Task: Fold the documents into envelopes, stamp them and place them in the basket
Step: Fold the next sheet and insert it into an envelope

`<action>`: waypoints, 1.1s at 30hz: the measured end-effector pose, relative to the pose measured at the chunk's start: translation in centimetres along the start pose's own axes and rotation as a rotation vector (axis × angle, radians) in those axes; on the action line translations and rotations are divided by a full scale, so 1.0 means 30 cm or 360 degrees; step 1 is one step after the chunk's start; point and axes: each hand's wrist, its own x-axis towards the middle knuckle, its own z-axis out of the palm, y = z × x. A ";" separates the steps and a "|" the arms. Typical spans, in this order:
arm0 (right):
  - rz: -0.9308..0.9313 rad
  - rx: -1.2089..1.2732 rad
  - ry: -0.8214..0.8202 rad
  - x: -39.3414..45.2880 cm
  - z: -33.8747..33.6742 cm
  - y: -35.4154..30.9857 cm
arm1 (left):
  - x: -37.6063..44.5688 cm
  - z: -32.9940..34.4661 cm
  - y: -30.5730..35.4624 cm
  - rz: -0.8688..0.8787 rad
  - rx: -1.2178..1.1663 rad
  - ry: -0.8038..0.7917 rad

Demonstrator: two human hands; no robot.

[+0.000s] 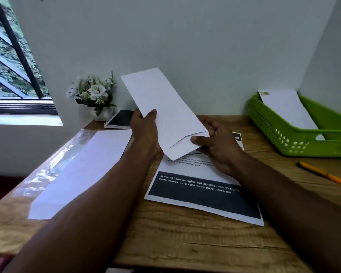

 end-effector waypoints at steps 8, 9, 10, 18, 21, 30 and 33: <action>0.0189 0.0201 0.0179 0.011 -0.024 -0.029 | -0.060 -0.010 0.016 -0.0534 -0.0938 -0.1086; 0.0233 0.0179 0.0157 0.011 -0.026 -0.036 | -0.069 -0.007 0.014 -0.0526 -0.0888 -0.1098; 0.0269 0.0148 0.0124 0.009 -0.026 -0.042 | -0.074 -0.002 0.010 -0.0531 -0.0860 -0.1089; 0.0033 -0.0528 0.0287 -0.006 -0.004 -0.012 | -0.042 0.006 -0.029 -0.0526 -0.0912 -0.0808; -0.0681 -0.1110 0.0501 -0.009 0.003 -0.013 | -0.042 0.004 -0.030 -0.0528 -0.0944 -0.0797; -0.1351 -0.1516 0.0001 -0.057 0.036 -0.002 | -0.051 0.000 -0.036 -0.0515 -0.0981 -0.0716; -0.1566 -0.1733 -0.0115 -0.050 0.034 0.007 | -0.062 -0.002 -0.030 -0.0483 -0.0970 -0.0768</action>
